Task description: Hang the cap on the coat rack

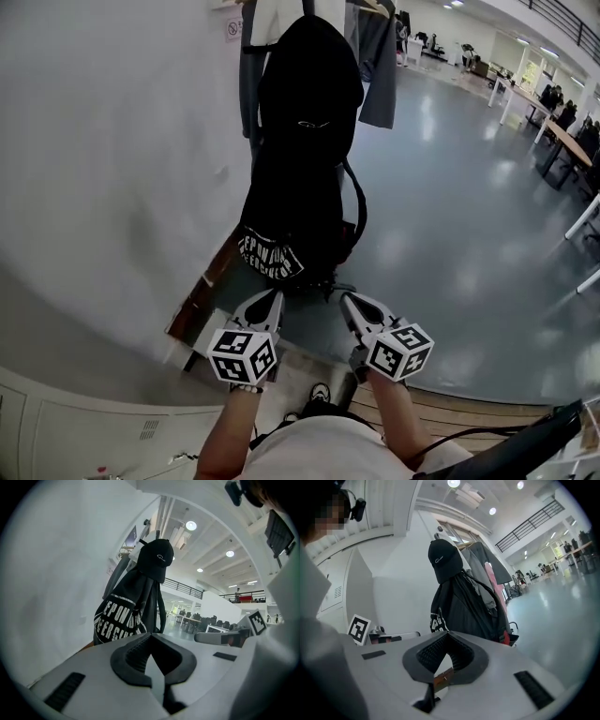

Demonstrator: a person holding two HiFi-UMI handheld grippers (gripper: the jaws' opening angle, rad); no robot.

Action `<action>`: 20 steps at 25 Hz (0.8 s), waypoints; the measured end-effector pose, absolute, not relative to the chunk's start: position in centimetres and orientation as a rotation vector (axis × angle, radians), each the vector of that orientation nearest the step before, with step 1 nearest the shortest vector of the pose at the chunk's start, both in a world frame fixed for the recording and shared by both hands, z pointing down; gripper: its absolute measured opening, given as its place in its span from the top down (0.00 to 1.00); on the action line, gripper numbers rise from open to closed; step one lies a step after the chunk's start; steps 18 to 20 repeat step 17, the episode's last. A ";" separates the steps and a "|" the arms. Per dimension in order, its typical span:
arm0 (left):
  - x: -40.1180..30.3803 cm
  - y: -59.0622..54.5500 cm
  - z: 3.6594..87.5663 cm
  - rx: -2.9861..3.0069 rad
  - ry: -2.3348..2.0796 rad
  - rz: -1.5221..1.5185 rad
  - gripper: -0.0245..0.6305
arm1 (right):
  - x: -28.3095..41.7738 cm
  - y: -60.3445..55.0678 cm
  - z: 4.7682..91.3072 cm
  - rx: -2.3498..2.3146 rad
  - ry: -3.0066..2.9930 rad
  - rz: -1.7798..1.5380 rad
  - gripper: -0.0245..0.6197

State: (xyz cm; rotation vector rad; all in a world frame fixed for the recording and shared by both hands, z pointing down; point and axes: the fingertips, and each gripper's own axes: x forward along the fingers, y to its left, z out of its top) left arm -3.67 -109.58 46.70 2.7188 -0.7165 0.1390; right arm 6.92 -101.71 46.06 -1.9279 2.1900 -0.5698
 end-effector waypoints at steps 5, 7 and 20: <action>-4.1 -110.2 46.5 2.721 -0.739 0.132 0.96 | 7.3 -101.6 46.1 -1.925 2.162 -0.581 0.96; -4.2 -110.4 46.2 2.724 -0.745 0.124 0.96 | 7.2 -101.7 45.9 -1.923 2.165 -0.574 0.96; -5.0 -110.4 46.5 2.704 -0.724 0.137 0.96 | 6.6 -101.8 45.3 -1.893 2.112 -0.579 0.96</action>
